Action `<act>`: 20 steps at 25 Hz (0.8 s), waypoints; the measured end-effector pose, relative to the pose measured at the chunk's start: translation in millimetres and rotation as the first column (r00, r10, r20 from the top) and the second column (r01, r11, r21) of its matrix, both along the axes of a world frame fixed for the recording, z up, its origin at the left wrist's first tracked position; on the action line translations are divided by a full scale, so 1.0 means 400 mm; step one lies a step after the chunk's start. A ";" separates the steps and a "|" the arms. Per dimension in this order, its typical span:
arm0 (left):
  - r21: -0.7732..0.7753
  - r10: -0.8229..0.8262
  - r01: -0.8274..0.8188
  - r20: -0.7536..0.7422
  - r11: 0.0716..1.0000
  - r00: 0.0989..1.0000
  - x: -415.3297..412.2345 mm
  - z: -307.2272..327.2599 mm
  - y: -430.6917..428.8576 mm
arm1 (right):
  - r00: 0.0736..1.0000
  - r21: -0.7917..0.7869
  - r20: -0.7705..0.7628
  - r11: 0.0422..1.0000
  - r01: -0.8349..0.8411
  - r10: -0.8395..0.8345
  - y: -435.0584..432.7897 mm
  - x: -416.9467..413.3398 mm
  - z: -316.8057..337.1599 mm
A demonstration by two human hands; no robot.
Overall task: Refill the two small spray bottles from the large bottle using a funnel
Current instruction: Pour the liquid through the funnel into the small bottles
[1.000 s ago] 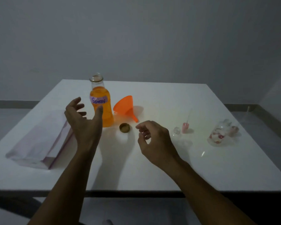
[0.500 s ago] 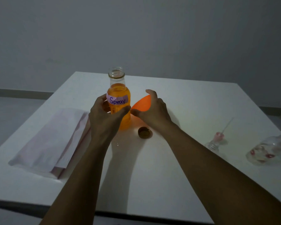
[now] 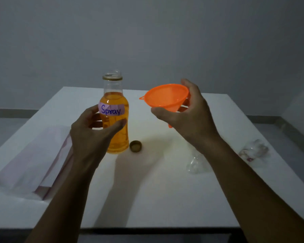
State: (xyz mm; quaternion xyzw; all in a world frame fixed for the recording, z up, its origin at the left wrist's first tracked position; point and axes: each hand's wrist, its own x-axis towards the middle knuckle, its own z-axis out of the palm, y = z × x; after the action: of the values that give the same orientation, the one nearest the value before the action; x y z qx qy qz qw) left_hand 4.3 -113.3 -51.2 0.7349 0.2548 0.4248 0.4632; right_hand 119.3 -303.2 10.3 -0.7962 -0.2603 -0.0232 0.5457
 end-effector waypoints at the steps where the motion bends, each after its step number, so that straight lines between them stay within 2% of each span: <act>1: 0.001 -0.035 0.035 0.003 0.999 0.999 -0.008 0.002 -0.018 | 1.000 0.032 -0.001 0.999 0.020 -0.019 -0.047 -0.006 0.013; 8: -0.008 -0.202 0.201 -0.021 0.979 0.979 -0.019 -0.007 -0.114 | 0.992 0.088 -0.095 0.992 0.093 -0.085 -0.262 -0.013 -0.021; 14: 0.007 -0.278 0.279 -0.054 0.960 0.959 -0.001 -0.017 -0.149 | 0.986 0.116 -0.161 0.992 0.048 -0.029 -0.297 -0.003 -0.065; 20: 0.031 -0.291 0.293 -0.065 0.956 0.955 0.002 -0.020 -0.160 | 0.989 0.132 -0.144 0.991 -0.010 0.029 -0.299 0.006 -0.067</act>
State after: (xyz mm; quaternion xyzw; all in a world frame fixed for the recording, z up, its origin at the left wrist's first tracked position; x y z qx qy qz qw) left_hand 5.1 -177.4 -59.3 0.7860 0.1484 0.3348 0.4981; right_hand 121.8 -422.8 -16.6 -0.7557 -0.2255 0.0236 0.6144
